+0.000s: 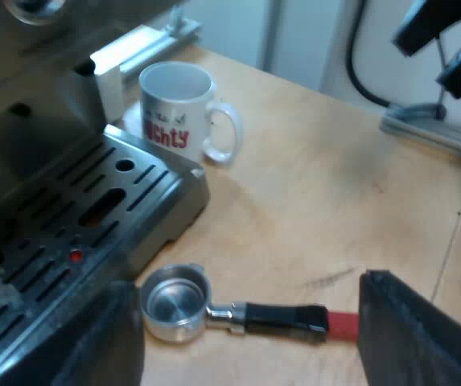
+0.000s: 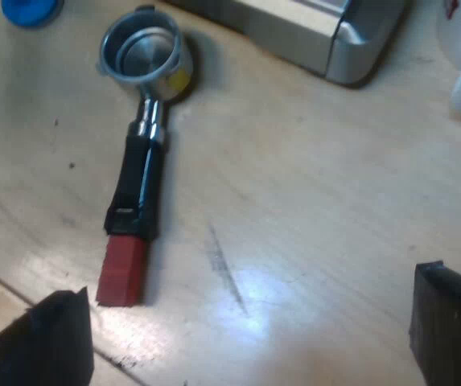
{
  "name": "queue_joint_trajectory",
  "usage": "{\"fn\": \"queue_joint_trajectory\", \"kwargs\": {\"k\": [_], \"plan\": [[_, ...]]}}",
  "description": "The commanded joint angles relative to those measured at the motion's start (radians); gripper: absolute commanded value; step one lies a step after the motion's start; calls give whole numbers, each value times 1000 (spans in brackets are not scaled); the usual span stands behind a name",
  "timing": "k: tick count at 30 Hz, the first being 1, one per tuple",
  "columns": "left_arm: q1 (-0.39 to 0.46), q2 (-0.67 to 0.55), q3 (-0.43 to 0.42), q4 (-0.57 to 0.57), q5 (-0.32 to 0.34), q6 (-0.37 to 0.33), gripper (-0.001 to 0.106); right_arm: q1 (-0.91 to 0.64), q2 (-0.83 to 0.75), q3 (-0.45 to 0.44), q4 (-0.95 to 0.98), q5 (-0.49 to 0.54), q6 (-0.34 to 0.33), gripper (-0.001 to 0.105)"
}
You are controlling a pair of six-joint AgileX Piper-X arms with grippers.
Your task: Put the handle in the coffee machine
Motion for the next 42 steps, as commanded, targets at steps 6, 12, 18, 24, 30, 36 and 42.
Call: {"fn": "queue_joint_trajectory", "kwargs": {"k": [6,12,18,24,30,36,42], "plan": [[-72,0,-8,98,15,116,59,277,112,-13,-100,172,134,81],[-237,0,-8,106,-92,116,59,377,191,-13,-113,223,187,81],[-409,0,-8,106,-176,114,59,403,241,-13,-115,223,227,81],[-448,0,-5,106,-233,114,59,403,256,-13,-142,225,245,81],[-448,0,6,101,-241,97,59,403,256,-13,-156,246,245,77],[-448,0,9,102,-247,75,59,403,256,-13,-156,246,245,47],[-448,0,9,102,-247,70,59,403,256,-13,-156,246,245,6]]}}
